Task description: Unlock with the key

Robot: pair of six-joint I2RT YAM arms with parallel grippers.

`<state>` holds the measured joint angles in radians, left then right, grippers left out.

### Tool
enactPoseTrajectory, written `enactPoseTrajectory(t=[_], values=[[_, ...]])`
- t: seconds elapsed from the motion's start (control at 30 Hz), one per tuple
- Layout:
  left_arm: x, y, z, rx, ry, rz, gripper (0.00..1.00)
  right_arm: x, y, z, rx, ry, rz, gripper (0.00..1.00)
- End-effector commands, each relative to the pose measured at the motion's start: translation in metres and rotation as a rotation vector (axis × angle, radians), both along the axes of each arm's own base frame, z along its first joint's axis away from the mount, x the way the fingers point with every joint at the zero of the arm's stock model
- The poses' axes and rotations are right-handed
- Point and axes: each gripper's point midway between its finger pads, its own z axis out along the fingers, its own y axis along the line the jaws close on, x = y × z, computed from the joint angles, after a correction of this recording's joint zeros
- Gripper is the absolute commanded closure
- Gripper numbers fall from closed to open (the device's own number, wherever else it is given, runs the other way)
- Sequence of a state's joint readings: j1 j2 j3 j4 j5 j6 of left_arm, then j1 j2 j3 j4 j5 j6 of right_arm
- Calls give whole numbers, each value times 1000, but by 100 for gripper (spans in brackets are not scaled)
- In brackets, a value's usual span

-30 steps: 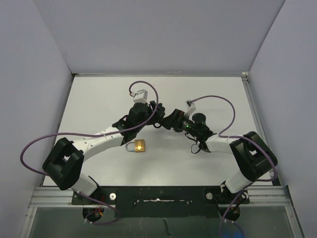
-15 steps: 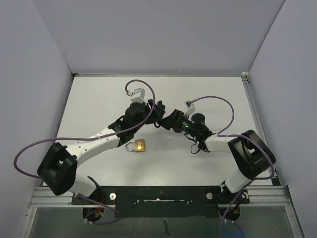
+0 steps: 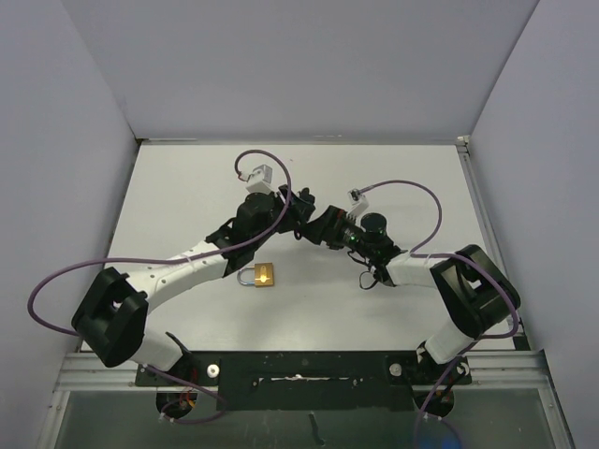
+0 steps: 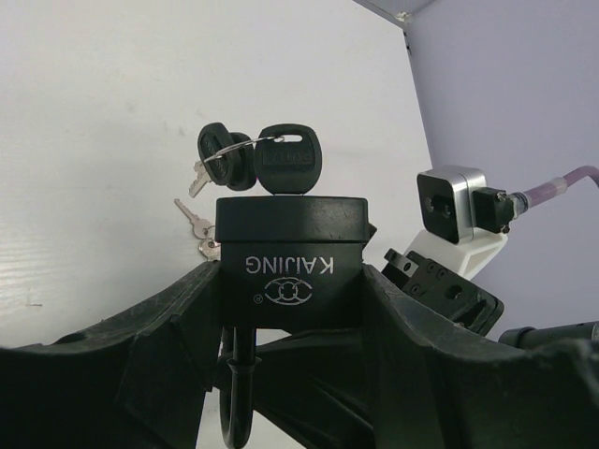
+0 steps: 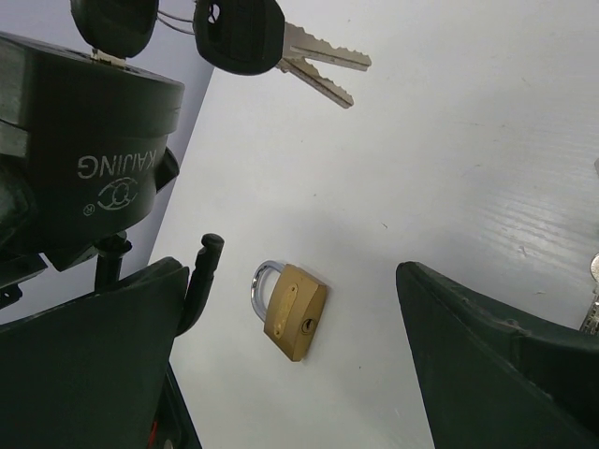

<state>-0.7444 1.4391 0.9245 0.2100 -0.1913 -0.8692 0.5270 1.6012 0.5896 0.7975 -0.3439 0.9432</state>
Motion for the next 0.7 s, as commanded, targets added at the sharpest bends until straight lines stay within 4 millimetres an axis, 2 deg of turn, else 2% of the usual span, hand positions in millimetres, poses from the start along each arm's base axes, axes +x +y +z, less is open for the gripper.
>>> enactPoseTrajectory(t=[0.0, 0.3, 0.5, 0.67], values=[[16, -16, 74, -216, -164, 5, 100, 7, 9, 10, 0, -49, 12, 2], [20, -19, 70, -226, -158, 9, 100, 5, 13, 13, 17, -62, 21, 2], [21, -14, 55, -163, -139, 20, 100, 13, -4, 35, 43, -128, -25, 2], [21, -10, 33, -133, -112, 31, 100, 15, -21, 48, 42, -158, -56, 2]])
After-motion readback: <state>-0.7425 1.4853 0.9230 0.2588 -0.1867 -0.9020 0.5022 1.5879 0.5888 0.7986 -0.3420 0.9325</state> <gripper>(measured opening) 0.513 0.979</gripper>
